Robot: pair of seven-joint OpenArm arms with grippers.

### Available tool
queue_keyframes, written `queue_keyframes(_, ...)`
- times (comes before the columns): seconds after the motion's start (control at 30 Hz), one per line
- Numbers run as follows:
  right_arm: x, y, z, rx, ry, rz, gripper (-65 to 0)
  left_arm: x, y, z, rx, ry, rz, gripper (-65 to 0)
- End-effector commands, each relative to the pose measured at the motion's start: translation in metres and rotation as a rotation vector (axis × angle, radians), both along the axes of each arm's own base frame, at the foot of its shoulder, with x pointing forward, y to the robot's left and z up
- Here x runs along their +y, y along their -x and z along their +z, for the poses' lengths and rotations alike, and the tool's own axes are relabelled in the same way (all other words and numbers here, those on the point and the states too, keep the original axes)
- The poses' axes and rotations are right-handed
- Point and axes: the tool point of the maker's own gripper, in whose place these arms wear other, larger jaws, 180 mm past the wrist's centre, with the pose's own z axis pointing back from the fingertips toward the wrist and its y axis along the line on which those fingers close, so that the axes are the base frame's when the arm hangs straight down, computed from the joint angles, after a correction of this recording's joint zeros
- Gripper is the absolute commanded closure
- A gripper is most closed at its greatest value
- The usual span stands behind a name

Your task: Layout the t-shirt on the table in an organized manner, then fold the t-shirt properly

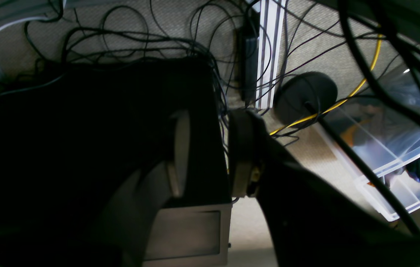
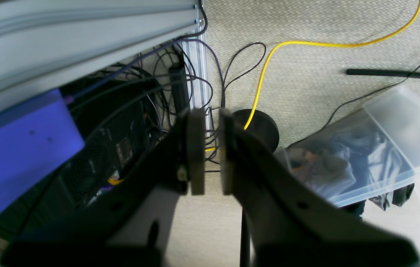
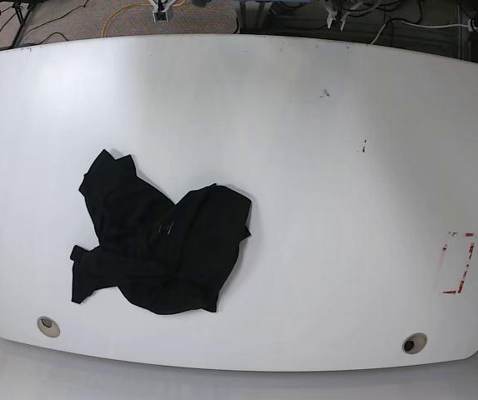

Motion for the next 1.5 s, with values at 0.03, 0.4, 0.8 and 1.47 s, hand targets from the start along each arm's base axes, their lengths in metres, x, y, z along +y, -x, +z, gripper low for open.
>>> queue_keyframes(0.03,-0.018,-0.017,0.023,-0.068,0.022,0.027,-5.7,0.042,0.008,0.018,-0.078,-0.07,0.19,-14.4)
queue_keyframes(0.4,-0.017,-0.01,0.045,-0.07,0.021,0.089,-5.1,0.067,0.015,0.041,-0.145,-0.102,0.298,-14.1)
queue_keyframes(0.8,-0.01,-0.002,0.077,-0.116,0.009,0.125,-5.0,0.085,0.034,0.071,-0.165,-0.129,0.262,-14.2)
queue_keyframes(1.47,-0.001,-0.033,0.085,-0.198,-0.004,0.127,-5.4,0.118,-0.001,0.096,-0.272,-0.186,0.212,-15.6)
